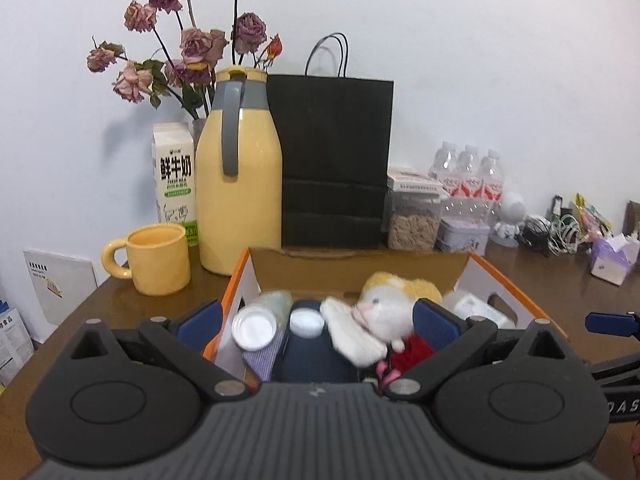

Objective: Organize objects
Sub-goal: 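Move the right tool back down to the small orange piece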

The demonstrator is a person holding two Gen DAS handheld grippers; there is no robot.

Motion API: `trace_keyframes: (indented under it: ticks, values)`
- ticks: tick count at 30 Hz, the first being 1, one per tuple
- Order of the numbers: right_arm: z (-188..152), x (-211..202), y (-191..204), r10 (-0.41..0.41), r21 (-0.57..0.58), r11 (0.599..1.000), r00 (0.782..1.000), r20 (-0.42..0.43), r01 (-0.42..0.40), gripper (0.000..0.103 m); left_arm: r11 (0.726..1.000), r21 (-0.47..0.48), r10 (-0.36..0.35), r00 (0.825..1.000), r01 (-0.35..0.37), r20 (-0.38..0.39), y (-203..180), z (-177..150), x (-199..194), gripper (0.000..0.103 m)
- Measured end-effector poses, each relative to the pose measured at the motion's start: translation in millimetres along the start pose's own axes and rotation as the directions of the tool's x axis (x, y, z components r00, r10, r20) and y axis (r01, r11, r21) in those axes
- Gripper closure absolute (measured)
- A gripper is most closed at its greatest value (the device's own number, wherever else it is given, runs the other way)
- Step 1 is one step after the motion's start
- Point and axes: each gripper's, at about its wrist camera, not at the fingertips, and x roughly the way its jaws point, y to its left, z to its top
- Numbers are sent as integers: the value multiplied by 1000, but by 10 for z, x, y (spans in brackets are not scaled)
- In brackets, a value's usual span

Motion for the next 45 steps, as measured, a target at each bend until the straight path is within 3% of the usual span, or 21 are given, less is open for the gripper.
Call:
trace_keyframes:
  ticks: [12,24,29,34,45]
  values:
    - [-539,1,-141,-38,30,999,988,-150,43,0,1000,-23,-17,990,14,-141,157,-545,-35,0]
    - [-579,115,-133,-46,32,998,986,-161,52,2,1000,-27,-14,987,10,-159,205,-684,32,0]
    - [-550,232,-29,-23,6,1000,985,-173,24,16,999,-45,-21,988,15,-152,243,-699,25,0]
    - [-517,383,82,-17,-7,1000,980,-197,16,44,998,-59,-30,988,21,-153,266,-711,26,0]
    - [-527,433,114,-11,5,1000,980,-198,12,74,997,-66,-39,987,29,-155,270,-724,37,0]
